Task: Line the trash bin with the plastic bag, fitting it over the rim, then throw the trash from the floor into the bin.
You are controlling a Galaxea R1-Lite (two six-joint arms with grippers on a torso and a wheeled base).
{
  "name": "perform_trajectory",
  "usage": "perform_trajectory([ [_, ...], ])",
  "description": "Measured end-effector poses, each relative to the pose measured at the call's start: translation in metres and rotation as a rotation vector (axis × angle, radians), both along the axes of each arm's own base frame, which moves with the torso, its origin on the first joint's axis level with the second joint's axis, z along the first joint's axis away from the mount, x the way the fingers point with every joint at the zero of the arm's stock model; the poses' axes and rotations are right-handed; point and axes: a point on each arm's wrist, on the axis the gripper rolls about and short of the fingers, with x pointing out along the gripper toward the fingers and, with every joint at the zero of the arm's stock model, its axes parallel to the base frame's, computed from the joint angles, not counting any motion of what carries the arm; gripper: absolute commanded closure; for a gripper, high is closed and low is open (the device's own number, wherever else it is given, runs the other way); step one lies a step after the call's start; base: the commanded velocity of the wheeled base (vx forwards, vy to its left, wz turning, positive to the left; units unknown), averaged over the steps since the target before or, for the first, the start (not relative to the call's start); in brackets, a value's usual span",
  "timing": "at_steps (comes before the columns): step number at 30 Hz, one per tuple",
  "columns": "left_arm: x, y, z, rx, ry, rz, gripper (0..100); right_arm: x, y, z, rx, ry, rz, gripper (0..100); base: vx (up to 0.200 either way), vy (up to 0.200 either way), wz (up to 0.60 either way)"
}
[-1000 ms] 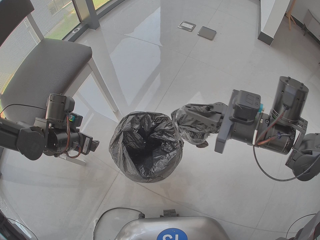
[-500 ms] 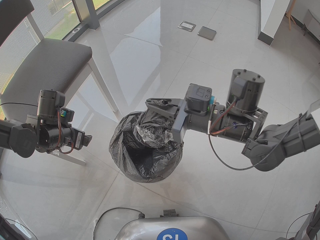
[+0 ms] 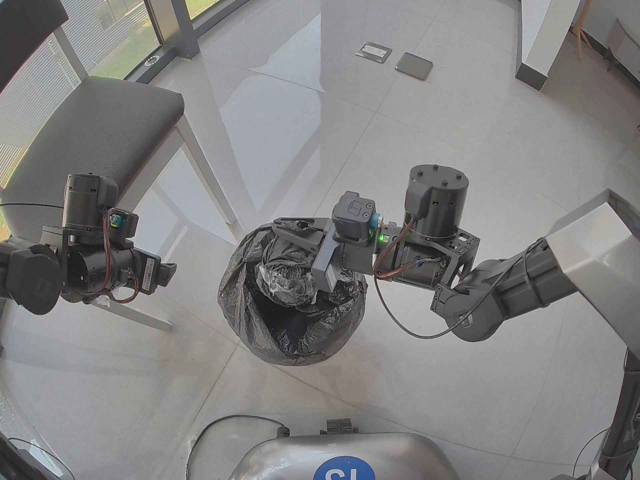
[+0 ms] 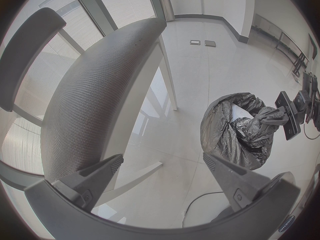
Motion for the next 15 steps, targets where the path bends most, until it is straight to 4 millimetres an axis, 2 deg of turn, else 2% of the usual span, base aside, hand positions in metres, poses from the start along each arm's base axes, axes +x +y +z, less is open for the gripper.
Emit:
perform_trajectory([
  [15, -0.015, 0.012, 0.003, -0.001, -0.011, 0.032, 0, 0.007, 0.014, -0.04, -0.054, 0.062, 0.013, 100, 0.0, 0.0, 0.0],
])
